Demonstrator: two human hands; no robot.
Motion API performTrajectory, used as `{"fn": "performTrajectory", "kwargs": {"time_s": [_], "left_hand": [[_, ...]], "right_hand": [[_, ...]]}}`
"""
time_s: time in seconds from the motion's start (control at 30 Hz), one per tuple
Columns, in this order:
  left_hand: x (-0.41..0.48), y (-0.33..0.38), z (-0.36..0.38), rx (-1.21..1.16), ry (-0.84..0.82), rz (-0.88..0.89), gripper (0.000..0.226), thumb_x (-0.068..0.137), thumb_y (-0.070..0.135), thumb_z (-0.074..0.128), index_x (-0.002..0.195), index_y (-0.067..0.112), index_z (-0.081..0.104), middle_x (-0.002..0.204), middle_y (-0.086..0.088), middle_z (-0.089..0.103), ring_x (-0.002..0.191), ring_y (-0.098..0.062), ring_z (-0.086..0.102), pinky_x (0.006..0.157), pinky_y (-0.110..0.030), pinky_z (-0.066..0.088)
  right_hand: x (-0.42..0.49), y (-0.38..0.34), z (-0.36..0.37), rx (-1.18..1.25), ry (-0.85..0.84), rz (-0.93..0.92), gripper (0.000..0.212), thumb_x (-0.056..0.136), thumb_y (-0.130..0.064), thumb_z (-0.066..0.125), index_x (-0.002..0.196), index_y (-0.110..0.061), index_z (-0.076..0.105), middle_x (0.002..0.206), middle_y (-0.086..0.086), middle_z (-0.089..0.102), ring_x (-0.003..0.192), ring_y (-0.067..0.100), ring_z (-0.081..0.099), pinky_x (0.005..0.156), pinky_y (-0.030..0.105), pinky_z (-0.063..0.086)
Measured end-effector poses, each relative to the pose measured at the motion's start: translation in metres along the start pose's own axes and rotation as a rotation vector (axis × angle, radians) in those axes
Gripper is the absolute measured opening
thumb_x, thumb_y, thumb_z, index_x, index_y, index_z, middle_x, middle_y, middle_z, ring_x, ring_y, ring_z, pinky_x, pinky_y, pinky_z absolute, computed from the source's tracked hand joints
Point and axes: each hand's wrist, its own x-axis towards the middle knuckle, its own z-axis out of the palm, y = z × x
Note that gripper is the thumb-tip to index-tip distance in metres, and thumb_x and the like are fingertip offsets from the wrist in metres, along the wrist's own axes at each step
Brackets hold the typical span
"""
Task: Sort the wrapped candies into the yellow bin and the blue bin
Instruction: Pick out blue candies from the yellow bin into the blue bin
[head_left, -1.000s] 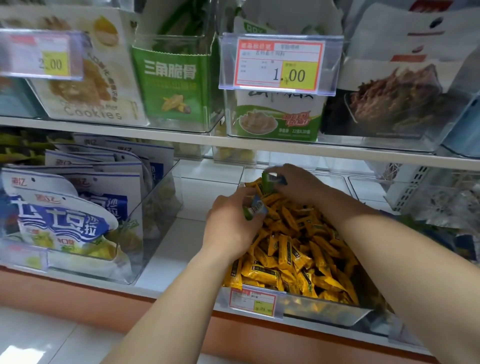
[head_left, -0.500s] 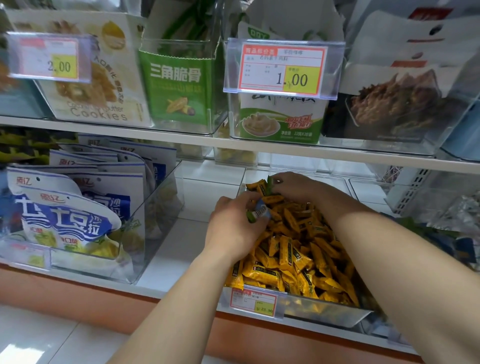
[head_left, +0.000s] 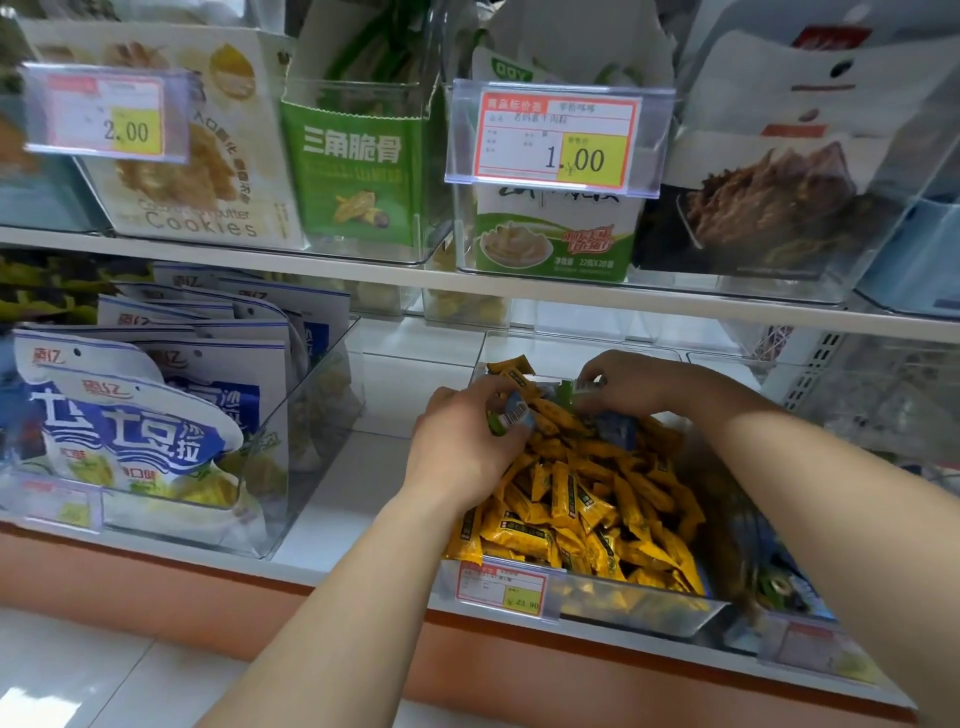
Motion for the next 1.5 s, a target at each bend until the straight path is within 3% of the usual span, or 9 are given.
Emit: {"fn": "performTrajectory", "kwargs": {"time_s": [0.13,0.27,0.43,0.5,0.6,1.0,1.13,1.27,1.5], "left_hand": [[-0.003,0.007,0.0,0.126,0.069,0.076,0.043,0.088,0.044,0.067,0.129,0.034,0.057,0.109,0.007,0.07,0.108,-0.023,0.057,0.093,-0.04,0.044],[-0.002,0.02,-0.002,0.245,0.217,0.136,0.033,0.089,0.044,0.065,0.12,0.035,0.06,0.101,0.007,0.072,0.099,-0.022,0.062,0.092,-0.036,0.035],[-0.008,0.058,0.008,-0.573,0.091,-0.043,0.028,0.08,0.032,0.081,0.103,0.03,0.066,0.101,0.012,0.072,0.094,-0.003,0.067,0.079,-0.025,0.053],[-0.014,0.072,0.018,-0.746,0.018,-0.093,0.026,0.082,0.021,0.08,0.102,0.029,0.066,0.103,0.006,0.072,0.098,-0.01,0.068,0.081,-0.028,0.055],[-0.023,0.086,0.028,-0.953,-0.121,-0.182,0.022,0.088,0.012,0.073,0.104,0.024,0.065,0.109,-0.004,0.069,0.099,-0.023,0.07,0.072,-0.033,0.06],[-0.041,0.119,0.051,-0.857,-0.166,-0.174,0.014,0.094,0.013,0.066,0.105,0.021,0.062,0.074,0.01,0.075,0.072,0.001,0.07,0.061,-0.012,0.049],[-0.039,0.119,0.047,-0.674,-0.197,-0.036,0.01,0.093,0.025,0.067,0.099,0.032,0.07,0.089,0.016,0.075,0.087,0.006,0.066,0.07,-0.008,0.048],[-0.029,0.099,0.024,-0.206,-0.172,0.119,0.013,0.09,0.043,0.064,0.103,0.041,0.068,0.098,0.027,0.066,0.093,0.01,0.059,0.07,-0.002,0.04],[-0.008,0.037,-0.016,0.401,0.009,0.053,0.046,0.088,0.044,0.064,0.13,0.027,0.06,0.13,-0.002,0.063,0.121,-0.028,0.054,0.098,-0.042,0.046]], "right_hand": [[-0.028,0.01,-0.006,0.039,0.022,-0.007,0.024,0.09,-0.037,0.069,0.109,-0.023,0.061,0.109,-0.001,0.058,0.094,0.017,0.057,0.076,0.029,0.045],[-0.061,0.006,-0.012,0.207,0.315,-0.016,0.024,0.09,-0.034,0.071,0.108,-0.029,0.056,0.106,-0.005,0.056,0.094,0.016,0.055,0.075,0.029,0.041],[-0.107,-0.012,0.004,0.862,0.545,0.078,0.02,0.09,-0.022,0.072,0.108,-0.017,0.064,0.102,0.003,0.069,0.091,0.021,0.068,0.081,0.032,0.057],[-0.126,-0.02,0.017,1.154,0.601,0.126,0.021,0.091,-0.018,0.07,0.111,-0.013,0.065,0.105,0.014,0.07,0.095,0.033,0.069,0.087,0.05,0.057],[-0.147,-0.028,0.029,1.341,0.704,0.177,0.011,0.094,-0.014,0.065,0.106,-0.013,0.064,0.098,0.013,0.072,0.087,0.028,0.071,0.077,0.043,0.058],[-0.171,-0.03,0.035,1.468,0.516,0.229,0.018,0.101,-0.025,0.055,0.107,-0.012,0.066,0.105,0.018,0.073,0.102,0.035,0.07,0.092,0.05,0.054],[-0.174,-0.018,0.032,1.36,0.541,0.169,0.016,0.098,-0.026,0.061,0.11,-0.016,0.065,0.105,0.011,0.073,0.092,0.022,0.072,0.078,0.041,0.058],[-0.174,0.02,0.021,0.774,0.805,0.115,0.015,0.092,-0.028,0.068,0.103,-0.035,0.06,0.099,-0.019,0.065,0.077,-0.005,0.062,0.064,0.01,0.045],[-0.164,0.1,0.022,-0.045,0.389,0.435,0.058,0.098,-0.054,0.048,0.149,-0.027,0.04,0.149,0.009,0.042,0.128,0.04,0.046,0.102,0.043,0.042]]}}
